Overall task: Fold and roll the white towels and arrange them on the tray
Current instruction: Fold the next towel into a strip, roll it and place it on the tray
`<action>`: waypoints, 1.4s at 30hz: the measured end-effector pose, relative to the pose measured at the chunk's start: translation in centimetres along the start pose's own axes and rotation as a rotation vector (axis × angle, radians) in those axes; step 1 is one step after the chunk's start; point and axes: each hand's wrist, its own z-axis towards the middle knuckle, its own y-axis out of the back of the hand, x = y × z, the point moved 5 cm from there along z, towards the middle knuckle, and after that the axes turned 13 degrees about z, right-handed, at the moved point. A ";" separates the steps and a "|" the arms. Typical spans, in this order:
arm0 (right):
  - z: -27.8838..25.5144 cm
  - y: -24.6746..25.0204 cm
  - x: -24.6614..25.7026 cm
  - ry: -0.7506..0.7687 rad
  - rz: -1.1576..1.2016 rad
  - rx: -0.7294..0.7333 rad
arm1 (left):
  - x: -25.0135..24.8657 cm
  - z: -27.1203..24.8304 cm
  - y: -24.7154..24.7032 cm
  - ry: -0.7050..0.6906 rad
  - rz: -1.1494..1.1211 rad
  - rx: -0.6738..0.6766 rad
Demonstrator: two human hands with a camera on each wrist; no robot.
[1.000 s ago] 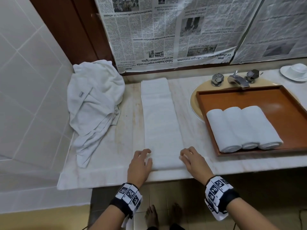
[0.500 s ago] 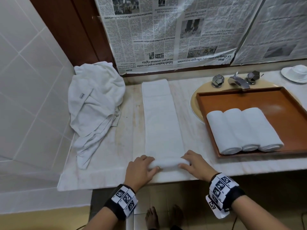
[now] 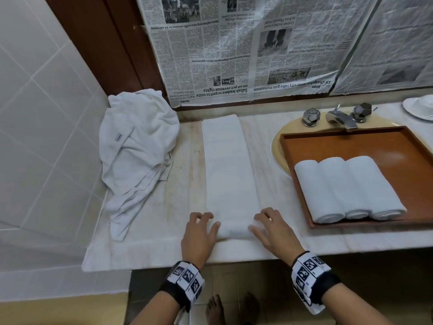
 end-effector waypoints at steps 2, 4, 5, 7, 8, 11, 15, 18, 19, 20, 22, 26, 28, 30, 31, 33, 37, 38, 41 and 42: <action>-0.2 -0.3 -0.3 0.018 -0.056 0.096 | -1.1 -0.5 0.0 -0.199 0.149 -0.105; 0.0 -0.5 -0.7 0.007 -0.064 0.156 | -1.6 -1.1 -0.4 -0.297 0.258 -0.129; 0.3 -0.5 -1.0 -0.005 -0.025 0.163 | -1.6 -1.4 -0.6 -0.312 0.303 -0.115; 0.9 -0.2 -1.2 -0.033 0.080 0.178 | -1.4 -1.6 -0.9 -0.344 0.368 -0.081; 1.3 0.0 -1.4 -0.052 0.113 0.199 | -1.3 -1.6 -1.1 -0.353 0.369 -0.057; 2.2 0.6 -1.7 -0.117 0.155 0.274 | -0.5 -0.4 -1.3 -0.301 0.274 0.053; 2.5 0.9 -1.0 -0.056 -0.039 0.218 | 0.1 1.8 -0.6 -0.211 0.002 0.320; 2.1 0.3 0.7 0.132 -0.168 0.070 | -0.1 3.0 0.3 -0.207 -0.107 0.422; 1.9 0.1 1.1 0.156 -0.152 0.054 | 0.0 3.3 0.4 -0.167 -0.160 0.445; 1.8 -0.2 1.1 0.164 -0.128 0.061 | 0.1 3.5 0.6 -0.117 -0.219 0.455; 2.0 -0.5 0.8 0.164 -0.098 0.089 | 0.5 3.7 0.6 -0.027 -0.288 0.424; 3.1 -0.2 -0.2 -0.031 0.144 0.164 | 0.4 3.0 0.2 0.102 -0.294 0.296; 3.7 0.1 -0.6 -0.151 0.245 0.244 | 0.0 2.4 0.2 0.094 -0.186 0.202; 3.9 0.3 -0.6 -0.206 0.282 0.308 | -0.4 1.8 0.5 0.048 -0.100 0.092; 3.9 0.4 -0.5 -0.216 0.285 0.326 | -0.7 1.5 0.5 0.002 -0.083 0.051; 3.8 0.5 -0.4 -0.226 0.291 0.328 | -1.4 0.8 0.3 -0.149 -0.022 0.030; 3.4 0.5 -0.5 -0.249 0.328 0.301 | -1.5 0.4 -0.9 -0.251 0.158 0.120; 3.2 0.4 -0.6 -0.251 0.294 0.277 | -1.4 0.7 -1.0 -0.244 0.147 0.153; 2.4 0.5 0.0 -0.108 -0.042 0.088 | -0.7 2.4 -0.9 -0.195 -0.045 0.300; 2.1 0.4 0.4 -0.021 -0.140 0.064 | -0.6 2.9 -0.6 -0.170 -0.117 0.349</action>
